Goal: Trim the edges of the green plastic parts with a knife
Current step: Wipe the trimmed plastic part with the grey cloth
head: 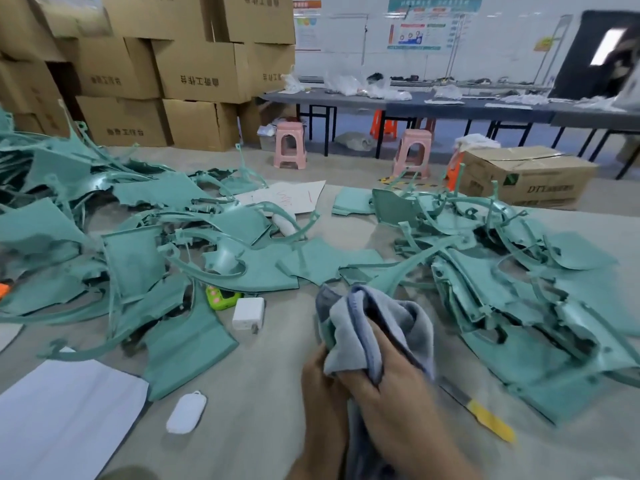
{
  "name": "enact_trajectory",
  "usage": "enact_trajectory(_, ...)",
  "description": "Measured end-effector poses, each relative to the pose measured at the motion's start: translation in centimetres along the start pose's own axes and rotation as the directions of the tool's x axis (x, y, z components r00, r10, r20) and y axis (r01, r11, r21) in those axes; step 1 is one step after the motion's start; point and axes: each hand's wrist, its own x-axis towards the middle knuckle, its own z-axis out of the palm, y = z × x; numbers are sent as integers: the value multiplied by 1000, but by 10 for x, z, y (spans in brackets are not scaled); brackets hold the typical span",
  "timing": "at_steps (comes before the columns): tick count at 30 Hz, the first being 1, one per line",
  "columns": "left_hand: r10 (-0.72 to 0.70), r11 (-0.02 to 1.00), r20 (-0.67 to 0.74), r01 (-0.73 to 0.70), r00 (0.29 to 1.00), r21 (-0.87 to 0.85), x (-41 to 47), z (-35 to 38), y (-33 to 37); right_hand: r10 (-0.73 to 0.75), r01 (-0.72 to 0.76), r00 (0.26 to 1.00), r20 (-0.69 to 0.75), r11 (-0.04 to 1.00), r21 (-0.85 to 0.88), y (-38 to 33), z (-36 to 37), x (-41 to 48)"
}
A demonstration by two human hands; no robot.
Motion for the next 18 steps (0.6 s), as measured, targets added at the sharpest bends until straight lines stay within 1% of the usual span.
enact_trajectory(1,-15,1000,1,15,1000,14,1,-1,-4,25,-24,999,-30,999,24,5,2,7)
enact_trajectory(2,-33,999,-6,33,999,-10,-1,-1,0,24,-26,996,-90,999,-21,8,2,14)
enact_trajectory(4,-51,999,-31,51,998,3,-3,1,7,-5,-29,974,-227,988,-149,17,-2,32)
enact_trajectory(6,-6,995,-32,9,999,98,-8,2,6,5,-85,923,-385,978,-191,22,-8,51)
enact_trajectory(7,54,987,-2,-53,999,150,-12,1,6,24,-133,892,-451,968,-213,24,-12,61)
enact_trajectory(8,102,973,31,-107,994,205,-18,0,8,52,-185,868,-495,957,-225,25,-19,69)
enact_trajectory(10,156,937,50,-164,986,308,-25,3,10,114,-261,841,-529,942,-212,27,-35,74)
enact_trajectory(11,191,915,32,-190,981,355,-26,3,11,145,-270,851,-505,945,-183,28,-40,71)
enact_trajectory(12,219,896,5,-203,976,394,-25,2,10,155,-232,885,-440,964,-128,26,-42,64)
enact_trajectory(13,240,881,-10,-214,971,422,-24,1,8,130,-156,933,-337,986,-53,19,-42,54)
enact_trajectory(14,240,871,5,-218,971,440,-21,-1,7,61,-61,970,-234,998,3,10,-39,43)
enact_trajectory(15,192,876,17,-179,981,448,-15,-3,4,-28,30,989,-143,999,14,4,-36,32)
enact_trajectory(16,148,858,52,-155,988,490,-11,-5,5,-114,112,990,-78,993,-30,2,-33,25)
enact_trajectory(17,193,804,30,-176,981,568,-8,-9,4,-183,179,983,-27,979,-96,4,-32,21)
enact_trajectory(18,286,777,-8,-227,958,587,-4,-11,6,-222,220,975,2,962,-161,5,-34,21)
